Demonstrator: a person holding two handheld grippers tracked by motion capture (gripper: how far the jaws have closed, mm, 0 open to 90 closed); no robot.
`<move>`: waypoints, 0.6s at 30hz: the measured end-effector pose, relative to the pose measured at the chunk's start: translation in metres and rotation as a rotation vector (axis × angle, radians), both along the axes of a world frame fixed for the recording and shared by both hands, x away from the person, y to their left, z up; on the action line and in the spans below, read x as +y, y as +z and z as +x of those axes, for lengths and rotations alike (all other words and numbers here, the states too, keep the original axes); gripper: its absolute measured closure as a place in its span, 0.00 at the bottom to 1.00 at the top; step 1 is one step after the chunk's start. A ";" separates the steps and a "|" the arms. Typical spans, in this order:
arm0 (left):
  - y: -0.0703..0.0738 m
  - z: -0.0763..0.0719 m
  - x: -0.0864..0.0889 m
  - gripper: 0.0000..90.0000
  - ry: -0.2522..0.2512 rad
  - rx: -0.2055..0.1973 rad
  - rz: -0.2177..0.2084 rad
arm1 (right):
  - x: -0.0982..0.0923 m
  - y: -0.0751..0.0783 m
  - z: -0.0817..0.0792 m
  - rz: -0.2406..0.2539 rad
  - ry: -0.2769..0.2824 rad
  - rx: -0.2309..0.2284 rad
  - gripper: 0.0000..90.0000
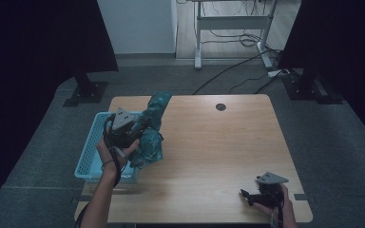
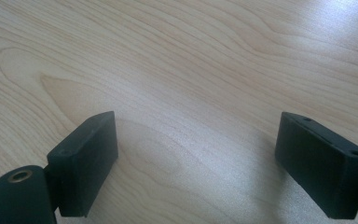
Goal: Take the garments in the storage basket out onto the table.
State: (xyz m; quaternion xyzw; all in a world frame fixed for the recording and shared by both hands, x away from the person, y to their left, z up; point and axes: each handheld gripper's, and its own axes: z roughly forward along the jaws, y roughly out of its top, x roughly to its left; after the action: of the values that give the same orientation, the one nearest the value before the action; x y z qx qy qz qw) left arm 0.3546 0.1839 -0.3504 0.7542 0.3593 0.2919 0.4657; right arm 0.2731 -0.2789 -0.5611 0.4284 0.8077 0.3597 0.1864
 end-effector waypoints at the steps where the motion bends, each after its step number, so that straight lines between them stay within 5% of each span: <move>1: 0.000 0.000 -0.001 0.92 -0.002 -0.001 0.000 | 0.000 0.000 0.000 -0.001 0.001 -0.001 0.14; 18: 0.005 -0.002 -0.027 0.92 -0.054 -0.012 0.002 | 0.000 0.000 0.000 0.001 0.001 -0.001 0.14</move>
State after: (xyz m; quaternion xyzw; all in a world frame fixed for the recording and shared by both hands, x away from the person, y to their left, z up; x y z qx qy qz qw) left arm 0.3524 0.1566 -0.3452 0.7623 0.3358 0.2843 0.4746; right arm 0.2732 -0.2788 -0.5612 0.4281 0.8075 0.3605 0.1864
